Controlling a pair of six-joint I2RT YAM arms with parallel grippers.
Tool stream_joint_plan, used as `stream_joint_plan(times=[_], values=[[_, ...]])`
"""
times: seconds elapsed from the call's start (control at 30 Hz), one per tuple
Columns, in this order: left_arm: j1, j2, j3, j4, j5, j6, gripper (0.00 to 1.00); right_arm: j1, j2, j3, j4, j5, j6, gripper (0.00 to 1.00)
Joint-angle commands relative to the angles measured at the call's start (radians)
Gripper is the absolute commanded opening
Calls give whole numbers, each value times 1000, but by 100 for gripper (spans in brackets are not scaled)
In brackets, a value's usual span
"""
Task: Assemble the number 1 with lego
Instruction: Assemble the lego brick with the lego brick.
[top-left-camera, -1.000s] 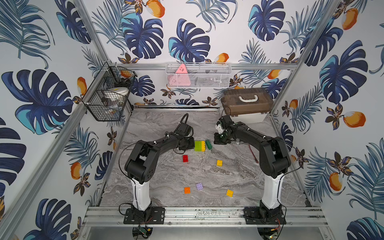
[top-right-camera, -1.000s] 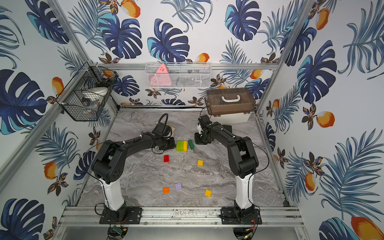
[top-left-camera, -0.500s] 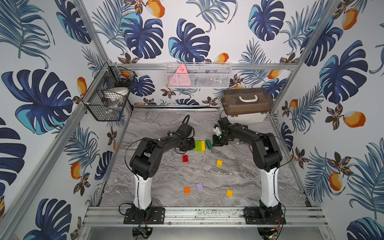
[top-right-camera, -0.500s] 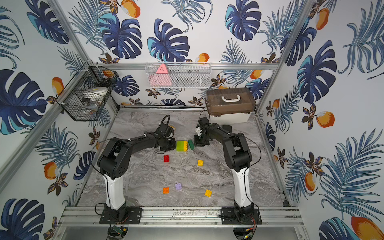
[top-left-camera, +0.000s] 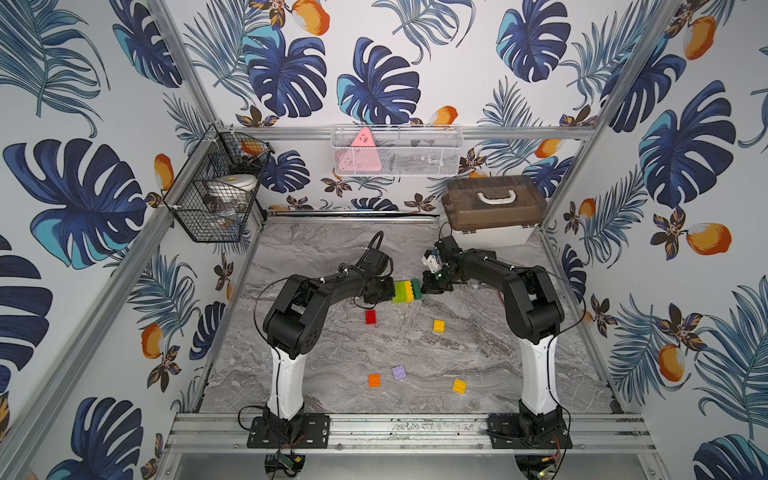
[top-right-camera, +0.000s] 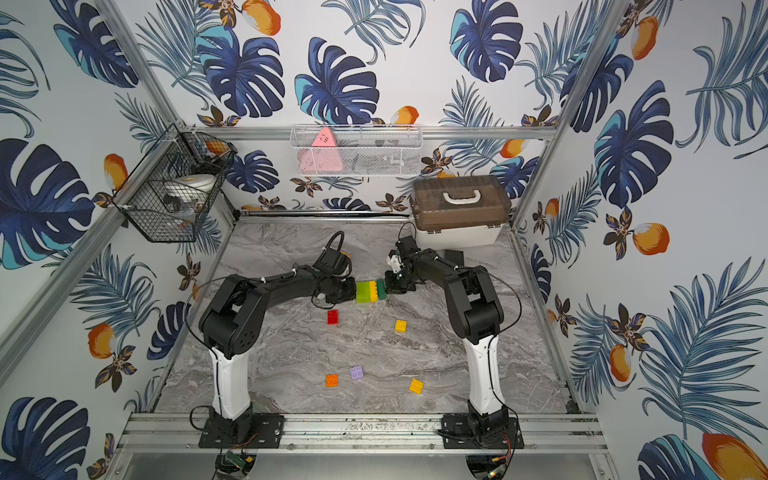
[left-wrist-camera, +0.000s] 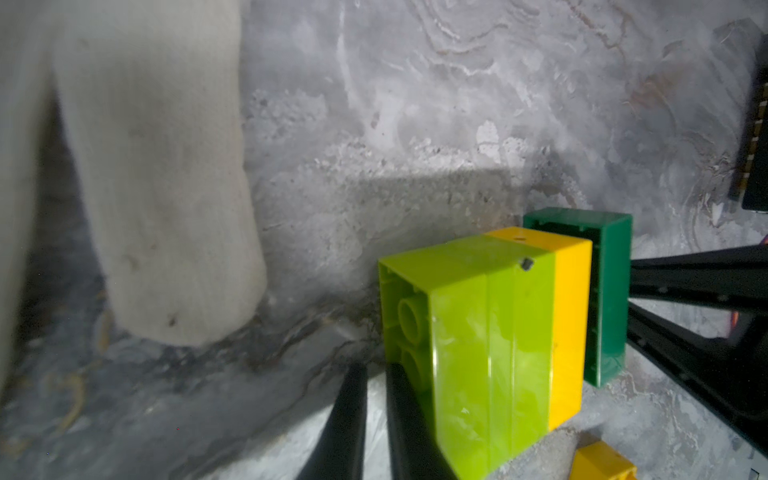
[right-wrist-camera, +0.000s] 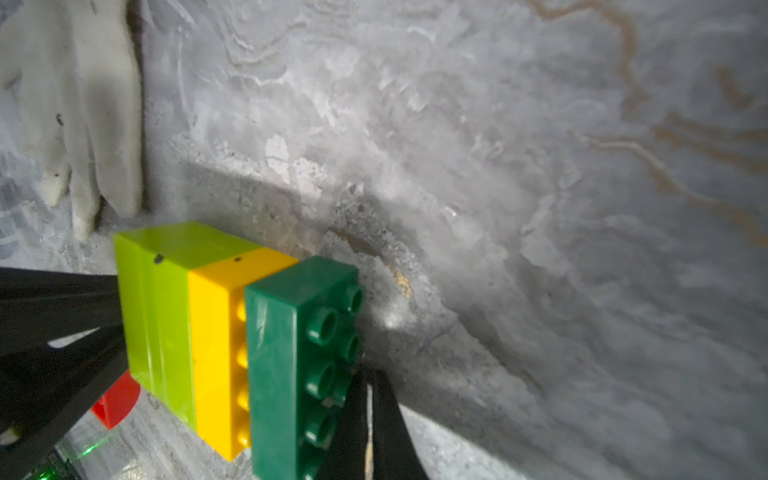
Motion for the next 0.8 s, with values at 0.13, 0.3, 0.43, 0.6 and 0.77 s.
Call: stream_joint_plan(times=[0.13,0.3,0.43,0.6,0.77], values=[[-6,6,6,10,2,-7,19,13,5,2,24,-18,14,9],[-6,7,11,16,8,-7,20,29,3,9,12,1,7,8],[-7,9,13,17,12,-9,20,51,-6,14,-10,41,-5,6],[-9,4,15,2,3,5,20,62,-14,18,-47,100,-18,6],[-8,-5,4,-4,-3,11,20,61,-22,21,-74,132,-27,6]])
